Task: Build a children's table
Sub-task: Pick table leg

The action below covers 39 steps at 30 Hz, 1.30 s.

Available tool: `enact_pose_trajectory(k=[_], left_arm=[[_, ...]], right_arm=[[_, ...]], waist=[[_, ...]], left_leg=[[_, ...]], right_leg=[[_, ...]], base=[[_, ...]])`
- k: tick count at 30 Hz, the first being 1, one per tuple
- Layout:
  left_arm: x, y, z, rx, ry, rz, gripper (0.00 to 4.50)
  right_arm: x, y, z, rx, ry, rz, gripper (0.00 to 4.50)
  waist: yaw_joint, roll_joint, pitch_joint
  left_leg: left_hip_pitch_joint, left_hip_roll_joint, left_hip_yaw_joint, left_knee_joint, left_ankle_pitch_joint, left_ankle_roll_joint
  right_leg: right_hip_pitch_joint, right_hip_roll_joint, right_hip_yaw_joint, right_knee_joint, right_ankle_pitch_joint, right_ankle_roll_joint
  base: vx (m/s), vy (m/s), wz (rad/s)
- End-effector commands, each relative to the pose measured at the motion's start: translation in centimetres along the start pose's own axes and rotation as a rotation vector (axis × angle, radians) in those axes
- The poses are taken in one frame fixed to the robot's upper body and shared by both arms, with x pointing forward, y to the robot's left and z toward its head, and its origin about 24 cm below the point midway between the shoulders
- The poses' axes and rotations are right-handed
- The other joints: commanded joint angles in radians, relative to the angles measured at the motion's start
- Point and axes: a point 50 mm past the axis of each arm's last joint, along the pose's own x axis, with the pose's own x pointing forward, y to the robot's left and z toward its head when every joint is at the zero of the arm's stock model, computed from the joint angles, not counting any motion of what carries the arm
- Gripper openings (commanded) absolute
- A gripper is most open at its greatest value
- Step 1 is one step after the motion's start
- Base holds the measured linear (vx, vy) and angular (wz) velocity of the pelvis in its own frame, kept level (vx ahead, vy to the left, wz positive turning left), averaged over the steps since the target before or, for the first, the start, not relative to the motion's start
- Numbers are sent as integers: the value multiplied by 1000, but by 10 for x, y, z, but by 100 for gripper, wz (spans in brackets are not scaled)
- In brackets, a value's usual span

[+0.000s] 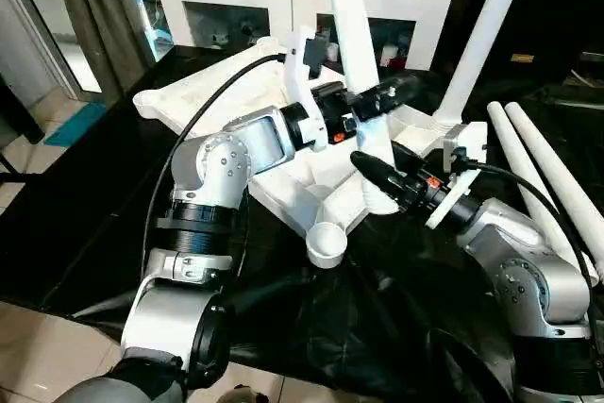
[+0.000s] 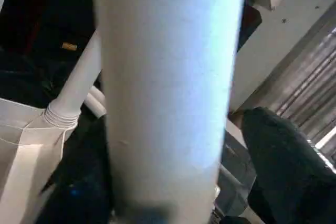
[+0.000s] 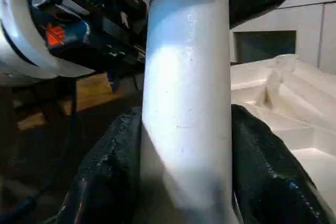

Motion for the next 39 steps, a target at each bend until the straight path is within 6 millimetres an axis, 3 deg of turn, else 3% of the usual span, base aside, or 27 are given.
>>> enact_pose_trajectory(k=[1, 5, 8, 11, 12, 20, 23, 24, 28, 36, 37, 39], left_arm=[[-2, -7, 0, -9, 2, -65, 327], [-7, -15, -3, -6, 26, -175, 294], [-9, -17, -5, -6, 29, -204, 275], [-10, -18, -4, -16, 18, -232, 248], [-10, -19, -3, -23, 15, -246, 240], [-11, -23, -3, -30, 17, -298, 200], [-10, -20, -3, -11, 18, -268, 199], [-10, -20, -3, 8, 20, -252, 199], [-3, -12, -2, 151, 37, -96, 198], [5, -3, -2, 286, 72, 151, 193], [5, -2, -1, 302, 73, 169, 193], [6, -2, 0, 315, 66, 194, 193]], right_arm=[[-2, 4, -2, 37, 6, 51, 191], [-6, 7, -5, 72, 16, 114, 191], [-8, 7, -6, 84, 15, 124, 191], [-9, 8, -4, 95, 4, 132, 191], [-9, 8, -4, 97, 3, 135, 191], [-13, 9, -5, 76, 20, 135, 191], [-13, 8, -6, 84, 33, 127, 191], [-12, 8, -6, 79, 36, 124, 247], [-3, 2, -4, -26, 77, 33, 270], [25, -7, -15, -111, 140, -163, 273], [28, -7, -17, -109, 146, -182, 254], [34, -7, -21, -99, 161, -204, 235]], waist=[[3, -28, -76], [3, -26, -74], [2, -21, -73], [1, -22, -73], [1, -16, -73], [0, -17, -74], [-1, -18, -73], [-1, -18, -73], [-4, -19, -74], [-12, -26, -74], [-12, -23, -75], [-13, -28, -76]], left_leg=[[16, 42, -23, -60, -138, 90], [15, 43, -24, -62, -144, 92], [18, 43, -24, -63, -163, 80], [20, 44, -24, -65, -178, 67], [20, 44, -25, -65, -179, 66], [19, 44, -25, -65, -171, 63], [19, 43, -25, -66, -182, 60], [19, 44, -25, -66, -184, 59], [20, 47, -26, -67, -172, 47], [19, 43, -24, -65, -169, 37], [18, 43, -25, -65, -158, 42], [18, 43, -23, -64, -140, 53]], right_leg=[[53, -52, 36, -74, -206, -203], [52, -52, 36, -75, -209, -208], [50, -53, 37, -79, -234, -201], [49, -52, 37, -80, -243, -199], [49, -52, 37, -79, -240, -200], [51, -52, 37, -78, -213, -205], [51, -52, 37, -80, -233, -200], [50, -52, 37, -80, -235, -199], [48, -51, 38, -80, -225, -187], [49, -51, 39, -79, -232, -180], [49, -51, 39, -76, -212, -184], [49, -49, 39, -73, -178, -195]], base=[[0, 0, 0], [0, 0, 0], [0, 0, 0], [0, 0, 0], [0, 0, 0], [0, 0, 0], [0, 0, 0], [0, 0, 0], [0, 0, 0], [0, 0, 0], [0, 0, 0], [0, 0, 0]])
